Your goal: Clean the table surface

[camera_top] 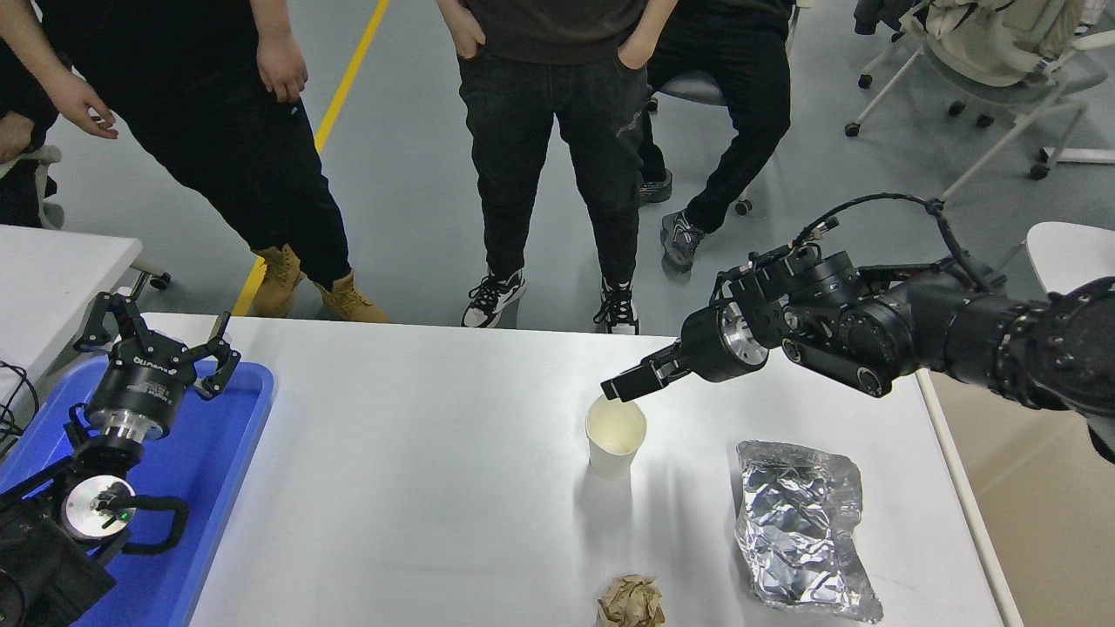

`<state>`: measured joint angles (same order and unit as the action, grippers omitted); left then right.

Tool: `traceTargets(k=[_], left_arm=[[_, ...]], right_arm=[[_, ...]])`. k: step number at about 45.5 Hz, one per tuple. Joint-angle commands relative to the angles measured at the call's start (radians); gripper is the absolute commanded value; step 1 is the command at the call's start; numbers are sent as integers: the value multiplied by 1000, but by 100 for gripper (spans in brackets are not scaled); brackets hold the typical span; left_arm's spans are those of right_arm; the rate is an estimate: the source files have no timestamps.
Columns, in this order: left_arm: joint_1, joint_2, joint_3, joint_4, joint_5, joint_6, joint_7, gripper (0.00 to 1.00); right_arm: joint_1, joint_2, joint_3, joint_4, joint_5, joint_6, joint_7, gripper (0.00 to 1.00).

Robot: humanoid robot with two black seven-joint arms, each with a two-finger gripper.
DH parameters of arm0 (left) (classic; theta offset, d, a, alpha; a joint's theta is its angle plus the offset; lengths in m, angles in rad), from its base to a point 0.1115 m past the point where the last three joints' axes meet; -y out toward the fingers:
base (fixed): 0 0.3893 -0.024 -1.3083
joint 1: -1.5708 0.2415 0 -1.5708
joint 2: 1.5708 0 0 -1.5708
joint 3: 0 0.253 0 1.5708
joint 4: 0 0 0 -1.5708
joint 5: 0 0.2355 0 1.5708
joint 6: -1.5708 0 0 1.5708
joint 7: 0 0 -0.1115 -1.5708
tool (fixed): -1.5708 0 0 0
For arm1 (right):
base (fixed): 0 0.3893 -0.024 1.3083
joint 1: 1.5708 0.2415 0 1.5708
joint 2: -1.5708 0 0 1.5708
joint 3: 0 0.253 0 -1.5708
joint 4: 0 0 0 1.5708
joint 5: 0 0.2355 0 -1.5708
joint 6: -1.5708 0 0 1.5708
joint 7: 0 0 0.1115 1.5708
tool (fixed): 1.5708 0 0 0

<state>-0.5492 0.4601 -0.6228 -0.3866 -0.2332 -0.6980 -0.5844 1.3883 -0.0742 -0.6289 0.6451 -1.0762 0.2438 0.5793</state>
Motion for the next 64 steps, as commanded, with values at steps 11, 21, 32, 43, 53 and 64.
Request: traceTargets(k=[11,21,32,43,53,64], left_arm=[[0,0,0,0,0,0,0,100],[0,0,0,0,0,0,0,100],[0,0,0,0,0,0,0,100],[0,0,0,0,0,0,0,100],[0,0,0,0,0,0,0,100],[0,0,0,0,0,0,0,100]], right_arm=[[-92,47,-8,-87,2,-43,-39,98],[-127,53,-11,-99,2,-67,-41,97],[-152,68,-15,-148,1,-97,-41,85],[-175,68,-17,-151,-2,-98,-39,71],[-201,68,-18,-162,-8,-98,-39,52],[-207,68,-57,-171,-8,-97,-38,15]])
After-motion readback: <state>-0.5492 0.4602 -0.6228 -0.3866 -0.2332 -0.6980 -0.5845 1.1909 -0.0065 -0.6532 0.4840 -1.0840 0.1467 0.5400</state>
